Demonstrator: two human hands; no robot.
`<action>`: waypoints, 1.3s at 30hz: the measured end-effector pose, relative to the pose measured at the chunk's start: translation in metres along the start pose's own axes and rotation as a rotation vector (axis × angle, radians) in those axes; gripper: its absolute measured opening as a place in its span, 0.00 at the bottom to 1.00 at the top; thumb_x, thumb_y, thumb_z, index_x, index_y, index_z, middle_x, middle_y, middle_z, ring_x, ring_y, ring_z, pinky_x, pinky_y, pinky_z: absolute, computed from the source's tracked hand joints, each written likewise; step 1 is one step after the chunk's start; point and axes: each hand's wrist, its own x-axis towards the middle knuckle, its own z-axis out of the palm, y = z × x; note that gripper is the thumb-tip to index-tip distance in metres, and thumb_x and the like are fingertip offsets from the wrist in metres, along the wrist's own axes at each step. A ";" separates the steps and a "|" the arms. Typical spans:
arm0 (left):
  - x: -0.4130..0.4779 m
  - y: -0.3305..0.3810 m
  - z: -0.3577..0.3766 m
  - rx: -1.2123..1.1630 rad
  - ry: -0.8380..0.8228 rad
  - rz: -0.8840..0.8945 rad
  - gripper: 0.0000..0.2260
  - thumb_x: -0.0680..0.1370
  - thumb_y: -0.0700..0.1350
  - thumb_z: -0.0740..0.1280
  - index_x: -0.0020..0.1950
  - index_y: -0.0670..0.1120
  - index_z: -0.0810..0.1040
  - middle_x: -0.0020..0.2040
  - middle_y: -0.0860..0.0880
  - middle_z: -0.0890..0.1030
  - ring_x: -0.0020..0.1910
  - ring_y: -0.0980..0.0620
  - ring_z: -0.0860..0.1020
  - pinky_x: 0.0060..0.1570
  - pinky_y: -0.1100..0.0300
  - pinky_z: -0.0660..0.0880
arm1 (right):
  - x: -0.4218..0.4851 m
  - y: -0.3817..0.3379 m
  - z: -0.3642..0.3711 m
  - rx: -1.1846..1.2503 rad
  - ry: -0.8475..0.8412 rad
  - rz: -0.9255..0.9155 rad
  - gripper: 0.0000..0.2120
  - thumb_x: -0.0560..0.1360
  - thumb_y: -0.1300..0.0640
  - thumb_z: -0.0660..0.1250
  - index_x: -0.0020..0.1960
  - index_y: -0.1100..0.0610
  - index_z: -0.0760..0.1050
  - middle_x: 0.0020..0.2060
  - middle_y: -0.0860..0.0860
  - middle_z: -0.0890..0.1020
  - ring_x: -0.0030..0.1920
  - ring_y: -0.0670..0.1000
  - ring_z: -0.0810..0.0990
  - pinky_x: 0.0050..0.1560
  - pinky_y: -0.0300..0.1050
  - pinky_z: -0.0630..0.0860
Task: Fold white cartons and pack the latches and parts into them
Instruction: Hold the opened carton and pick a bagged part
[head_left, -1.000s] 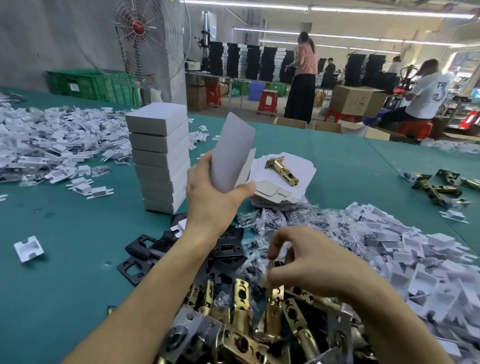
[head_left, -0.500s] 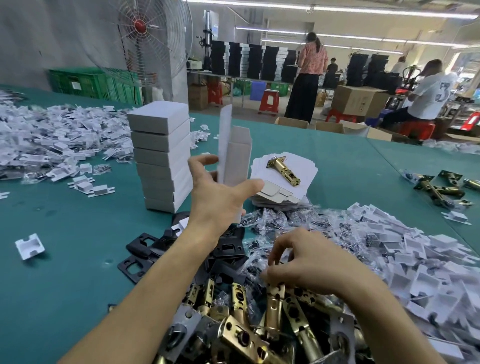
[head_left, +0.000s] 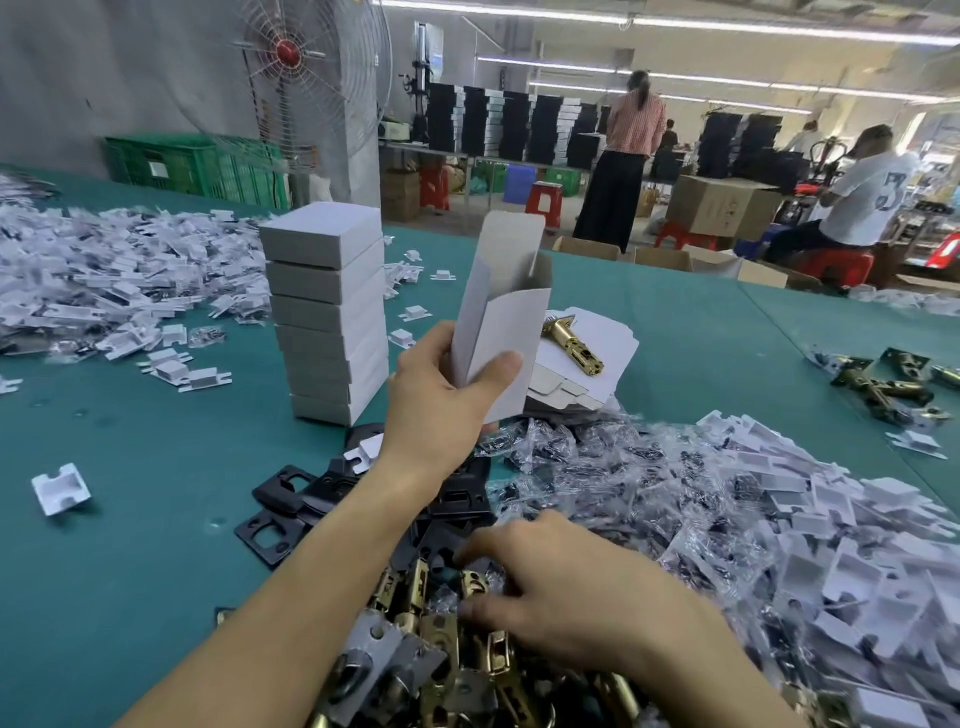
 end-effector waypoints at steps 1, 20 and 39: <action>0.000 0.000 0.000 -0.010 0.006 -0.005 0.09 0.74 0.44 0.76 0.49 0.52 0.78 0.43 0.55 0.84 0.43 0.53 0.84 0.36 0.47 0.84 | -0.001 0.000 0.000 0.012 -0.005 -0.004 0.23 0.77 0.42 0.65 0.69 0.45 0.69 0.59 0.54 0.81 0.59 0.55 0.80 0.61 0.56 0.77; 0.011 -0.010 -0.006 -0.132 0.256 -0.028 0.16 0.64 0.41 0.83 0.41 0.45 0.77 0.35 0.56 0.83 0.37 0.58 0.83 0.37 0.64 0.80 | 0.005 0.018 -0.012 0.584 0.468 0.090 0.18 0.69 0.52 0.69 0.58 0.41 0.74 0.35 0.50 0.84 0.29 0.41 0.78 0.31 0.35 0.72; -0.005 -0.008 0.002 0.049 -0.158 -0.142 0.20 0.59 0.38 0.84 0.40 0.42 0.74 0.45 0.37 0.83 0.39 0.49 0.80 0.40 0.53 0.79 | -0.042 0.040 -0.077 0.787 1.349 -0.264 0.22 0.77 0.61 0.70 0.67 0.51 0.67 0.45 0.38 0.84 0.43 0.49 0.86 0.43 0.42 0.83</action>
